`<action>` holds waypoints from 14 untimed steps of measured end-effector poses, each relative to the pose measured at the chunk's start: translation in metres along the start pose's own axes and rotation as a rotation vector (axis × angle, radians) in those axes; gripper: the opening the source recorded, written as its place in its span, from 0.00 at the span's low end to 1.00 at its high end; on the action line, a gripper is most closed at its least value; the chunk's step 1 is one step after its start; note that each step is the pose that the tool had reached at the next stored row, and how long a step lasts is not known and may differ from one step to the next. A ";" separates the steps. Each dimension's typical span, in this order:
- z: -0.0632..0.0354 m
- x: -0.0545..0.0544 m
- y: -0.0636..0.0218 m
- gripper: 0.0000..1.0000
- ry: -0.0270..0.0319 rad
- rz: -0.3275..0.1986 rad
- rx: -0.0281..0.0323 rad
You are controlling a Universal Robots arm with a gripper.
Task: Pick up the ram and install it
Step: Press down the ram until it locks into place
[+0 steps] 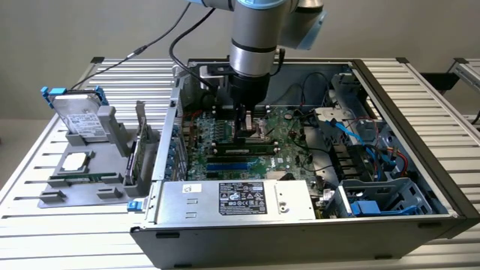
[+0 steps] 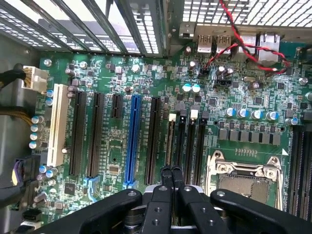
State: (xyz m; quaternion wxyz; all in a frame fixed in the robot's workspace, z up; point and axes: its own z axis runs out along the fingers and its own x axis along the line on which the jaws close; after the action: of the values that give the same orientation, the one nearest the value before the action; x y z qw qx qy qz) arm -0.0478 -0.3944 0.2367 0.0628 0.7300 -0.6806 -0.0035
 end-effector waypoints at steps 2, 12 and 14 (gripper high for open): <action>-0.0056 0.001 -0.0031 0.10 -0.0002 -0.001 -0.0071; -0.0167 0.004 -0.0329 0.10 -0.0016 -0.004 -0.0262; -0.0171 0.005 -0.0359 0.10 -0.0013 -0.004 -0.0263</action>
State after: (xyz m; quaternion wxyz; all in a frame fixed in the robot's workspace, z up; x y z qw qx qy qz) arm -0.0102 -0.3953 0.2506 0.0719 0.7305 -0.6790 -0.0131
